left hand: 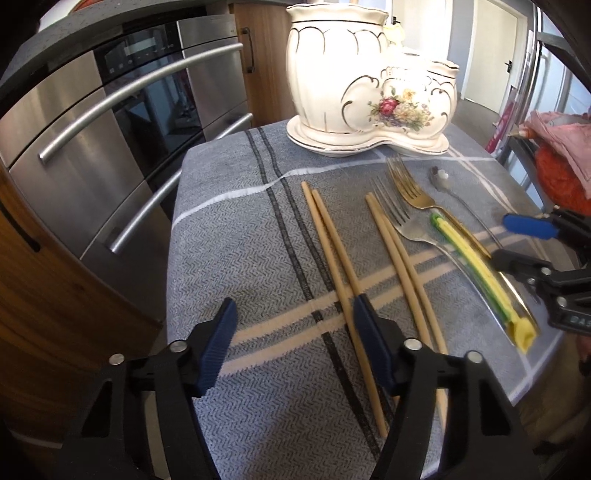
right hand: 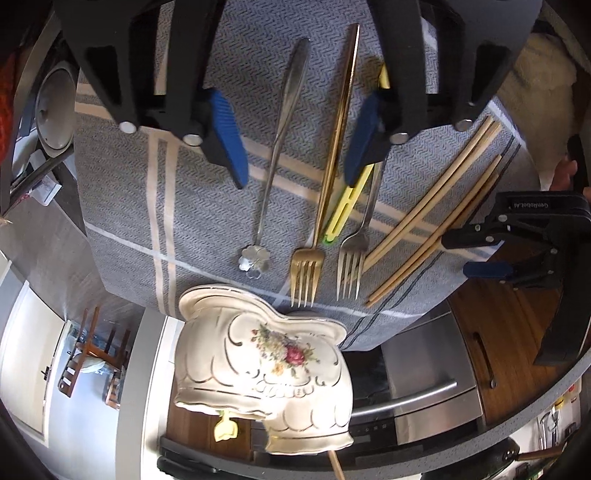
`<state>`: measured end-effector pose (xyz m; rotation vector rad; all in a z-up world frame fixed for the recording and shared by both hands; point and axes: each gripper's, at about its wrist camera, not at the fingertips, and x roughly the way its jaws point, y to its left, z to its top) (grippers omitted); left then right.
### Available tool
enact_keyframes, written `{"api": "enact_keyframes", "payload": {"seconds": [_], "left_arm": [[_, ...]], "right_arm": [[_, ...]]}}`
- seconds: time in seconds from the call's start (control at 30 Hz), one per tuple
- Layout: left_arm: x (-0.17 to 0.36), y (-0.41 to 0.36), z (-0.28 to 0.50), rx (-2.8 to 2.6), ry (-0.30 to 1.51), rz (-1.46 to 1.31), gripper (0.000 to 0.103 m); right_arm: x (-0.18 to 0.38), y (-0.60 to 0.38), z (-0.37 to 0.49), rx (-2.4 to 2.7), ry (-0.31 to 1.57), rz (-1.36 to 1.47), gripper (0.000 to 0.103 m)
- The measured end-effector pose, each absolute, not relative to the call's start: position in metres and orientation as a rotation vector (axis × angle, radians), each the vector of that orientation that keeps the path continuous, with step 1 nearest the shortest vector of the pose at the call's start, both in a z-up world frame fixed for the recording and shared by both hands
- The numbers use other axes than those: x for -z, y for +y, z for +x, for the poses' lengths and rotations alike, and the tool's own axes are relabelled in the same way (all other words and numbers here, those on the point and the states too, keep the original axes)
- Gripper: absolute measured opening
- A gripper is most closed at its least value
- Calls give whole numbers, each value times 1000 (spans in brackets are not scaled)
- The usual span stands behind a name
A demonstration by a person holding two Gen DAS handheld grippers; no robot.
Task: Organize utensils
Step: 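Grasp the gold fork with the right tool while the left tool grasps another chopstick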
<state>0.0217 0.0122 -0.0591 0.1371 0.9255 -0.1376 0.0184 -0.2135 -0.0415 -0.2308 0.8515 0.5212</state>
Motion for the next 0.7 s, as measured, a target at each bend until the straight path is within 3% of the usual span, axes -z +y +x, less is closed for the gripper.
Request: {"api": "enact_keyframes", "payload": {"seconds": [0.13,0.37,0.6,0.7], "left_arm": [[59,9,23,147,935,145,57],[62,4,34,161,950,142,48],[62,-4,40,169,949,143,30],[62,-4,42,172,950,143,26]], "right_arm": [[44,-209,21,-540,888,-228,35],[47,-201,33,-551,929,-212,27],[47,-189,50,-556,940,-197,23],[48,-185,56,-554,946,-195,15]]}}
